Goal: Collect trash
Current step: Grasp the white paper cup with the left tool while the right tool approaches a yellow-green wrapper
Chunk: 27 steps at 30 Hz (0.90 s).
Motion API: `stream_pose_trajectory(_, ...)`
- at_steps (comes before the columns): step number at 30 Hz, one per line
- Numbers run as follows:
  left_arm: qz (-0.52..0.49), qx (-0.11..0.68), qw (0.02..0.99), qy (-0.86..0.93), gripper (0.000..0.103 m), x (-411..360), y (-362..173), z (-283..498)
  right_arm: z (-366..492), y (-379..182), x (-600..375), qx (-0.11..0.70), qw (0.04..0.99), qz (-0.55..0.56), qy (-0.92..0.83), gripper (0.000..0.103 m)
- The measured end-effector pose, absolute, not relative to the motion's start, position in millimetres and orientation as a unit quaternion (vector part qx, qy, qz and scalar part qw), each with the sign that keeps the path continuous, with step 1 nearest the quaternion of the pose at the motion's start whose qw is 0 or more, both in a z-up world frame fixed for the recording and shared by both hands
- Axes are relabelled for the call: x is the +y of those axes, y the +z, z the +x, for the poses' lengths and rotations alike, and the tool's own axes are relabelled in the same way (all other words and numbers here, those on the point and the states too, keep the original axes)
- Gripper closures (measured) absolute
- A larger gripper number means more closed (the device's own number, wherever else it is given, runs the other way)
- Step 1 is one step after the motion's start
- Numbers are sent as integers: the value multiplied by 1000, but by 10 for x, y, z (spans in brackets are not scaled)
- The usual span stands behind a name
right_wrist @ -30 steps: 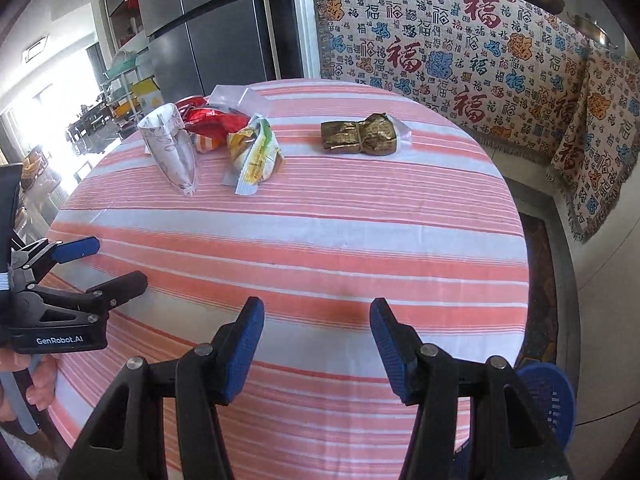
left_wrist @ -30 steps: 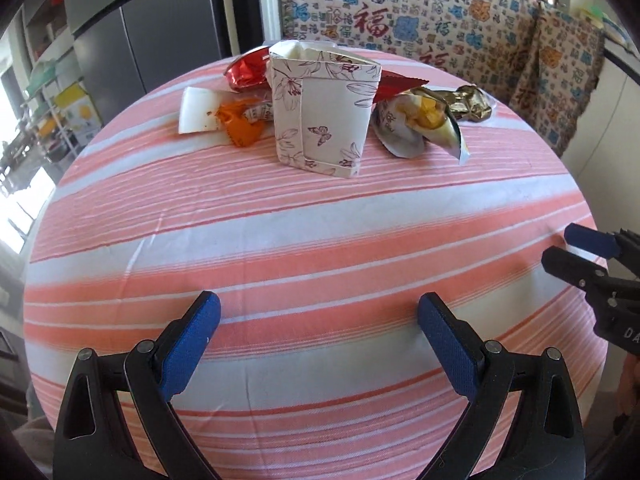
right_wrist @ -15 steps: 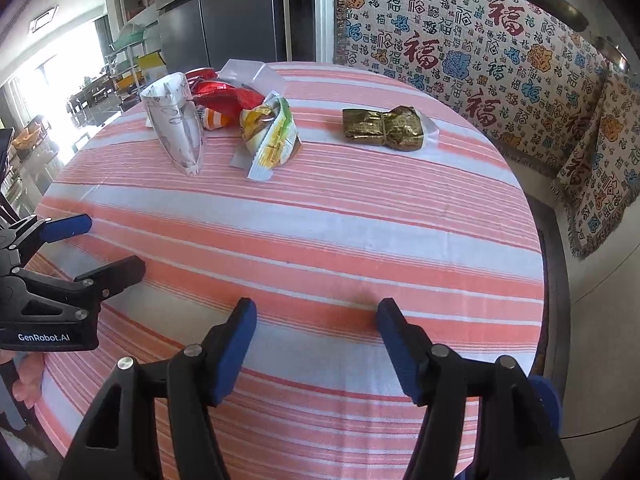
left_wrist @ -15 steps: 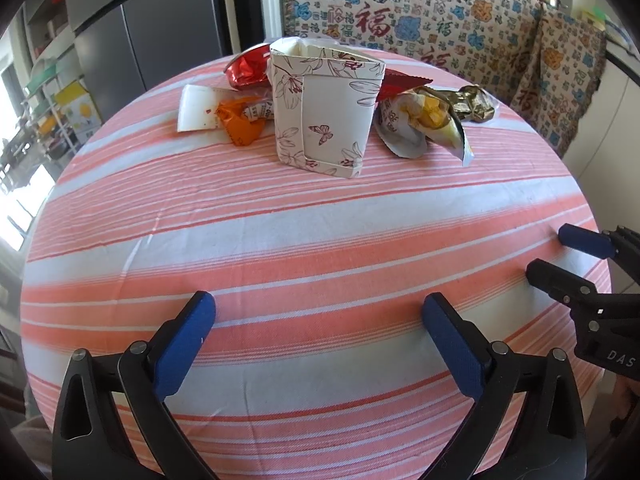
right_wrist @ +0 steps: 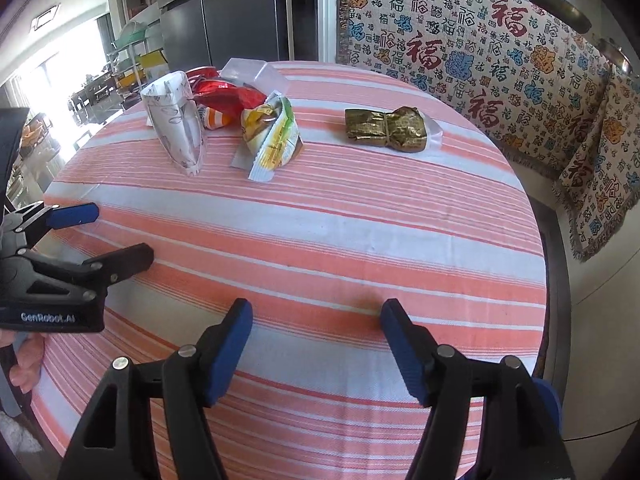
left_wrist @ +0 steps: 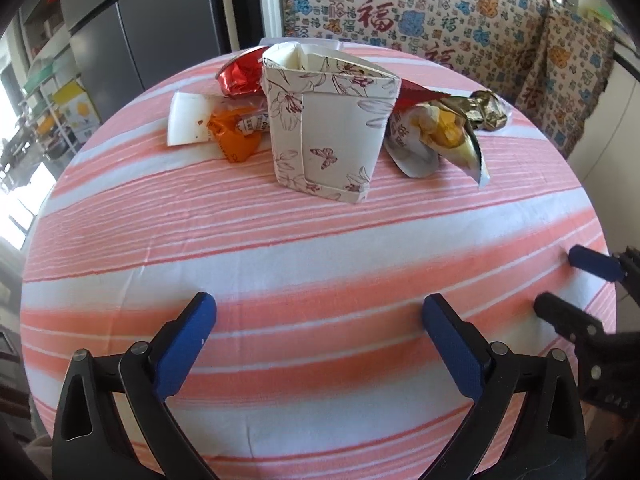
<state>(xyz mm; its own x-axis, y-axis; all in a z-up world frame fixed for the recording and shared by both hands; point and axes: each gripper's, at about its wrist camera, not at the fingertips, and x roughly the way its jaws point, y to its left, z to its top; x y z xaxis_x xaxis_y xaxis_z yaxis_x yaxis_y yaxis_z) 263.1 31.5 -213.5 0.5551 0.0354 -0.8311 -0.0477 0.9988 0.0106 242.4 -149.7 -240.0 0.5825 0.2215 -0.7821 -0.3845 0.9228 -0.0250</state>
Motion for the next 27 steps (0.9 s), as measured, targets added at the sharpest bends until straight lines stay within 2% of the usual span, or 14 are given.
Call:
stream_pose_trajectory(9,-22,455,885,94,1,221,-2160,3306,2432,-2400,-1493,424,884,-97,172,34)
stream_pose_trajectory(21,-43,465,875,124,1,1023,-2169,2679,2448,-2397,-1492,433,878,-101,174,34)
stream_pose_trajectory(27,-30,458,888,18,1,899,-2165,2732,2447,-2399,-1487,431,880,-100,174,31)
